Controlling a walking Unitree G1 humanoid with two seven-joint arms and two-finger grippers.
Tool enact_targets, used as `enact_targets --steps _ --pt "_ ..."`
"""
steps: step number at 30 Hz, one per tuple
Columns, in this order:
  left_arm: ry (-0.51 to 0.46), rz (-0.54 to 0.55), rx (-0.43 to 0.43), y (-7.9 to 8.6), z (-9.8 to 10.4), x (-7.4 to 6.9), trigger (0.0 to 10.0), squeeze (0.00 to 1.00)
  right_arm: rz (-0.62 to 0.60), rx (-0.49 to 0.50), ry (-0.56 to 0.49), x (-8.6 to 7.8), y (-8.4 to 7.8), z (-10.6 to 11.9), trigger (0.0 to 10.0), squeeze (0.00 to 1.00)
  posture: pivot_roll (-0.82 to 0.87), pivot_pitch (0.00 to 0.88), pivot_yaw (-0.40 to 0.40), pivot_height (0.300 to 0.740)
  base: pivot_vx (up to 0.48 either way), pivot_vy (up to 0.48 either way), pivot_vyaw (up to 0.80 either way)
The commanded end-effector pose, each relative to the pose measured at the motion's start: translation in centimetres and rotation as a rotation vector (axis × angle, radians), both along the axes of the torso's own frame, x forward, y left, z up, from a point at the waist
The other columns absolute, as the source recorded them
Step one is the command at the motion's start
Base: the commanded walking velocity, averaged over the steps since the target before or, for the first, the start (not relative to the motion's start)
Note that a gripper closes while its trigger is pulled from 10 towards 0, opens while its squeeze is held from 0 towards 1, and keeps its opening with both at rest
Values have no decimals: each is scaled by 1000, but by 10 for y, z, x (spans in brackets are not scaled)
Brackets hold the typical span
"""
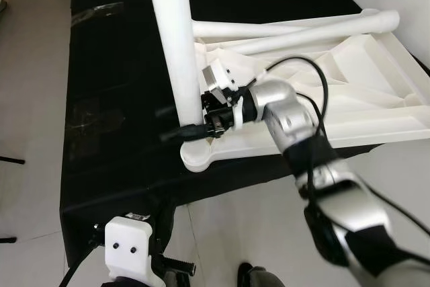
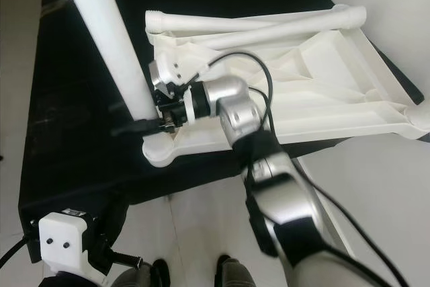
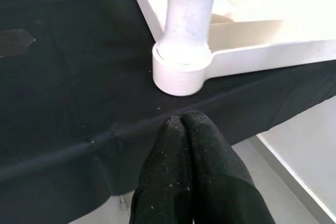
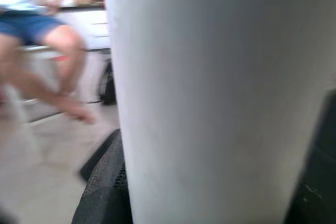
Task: Building children table
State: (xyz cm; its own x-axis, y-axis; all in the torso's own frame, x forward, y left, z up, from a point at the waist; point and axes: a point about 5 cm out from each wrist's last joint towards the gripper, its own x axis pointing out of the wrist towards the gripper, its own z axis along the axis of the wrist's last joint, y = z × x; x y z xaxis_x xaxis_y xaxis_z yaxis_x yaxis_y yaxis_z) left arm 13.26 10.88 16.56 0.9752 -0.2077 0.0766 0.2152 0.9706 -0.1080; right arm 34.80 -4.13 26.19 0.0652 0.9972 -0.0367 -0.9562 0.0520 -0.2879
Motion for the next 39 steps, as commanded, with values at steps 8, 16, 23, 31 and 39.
enact_targets --steps 8,16,23,31,39 --pt "23 -6 9 1 -6 1 10000 0 -896 27 128 -39 -5 -83 0 0 -35 255 6 740 0 0 0" --pt "17 -3 10 2 -9 7 10000 0 -726 45 124 -40 36 -77 0 0 -30 229 -2 740 0 0 0" --pt "2 14 8 2 -9 12 10000 0 -211 171 172 -44 52 -35 10000 1000 -32 218 -15 740 0 0 0" --pt "0 13 4 -1 -8 10 10000 0 -33 133 125 -39 39 -23 10000 1000 -15 229 -20 740 0 0 0" --pt "5 12 4 -2 -6 4 10000 0 167 -45 97 -11 26 -12 10000 0 6 253 -19 740 0 0 0"
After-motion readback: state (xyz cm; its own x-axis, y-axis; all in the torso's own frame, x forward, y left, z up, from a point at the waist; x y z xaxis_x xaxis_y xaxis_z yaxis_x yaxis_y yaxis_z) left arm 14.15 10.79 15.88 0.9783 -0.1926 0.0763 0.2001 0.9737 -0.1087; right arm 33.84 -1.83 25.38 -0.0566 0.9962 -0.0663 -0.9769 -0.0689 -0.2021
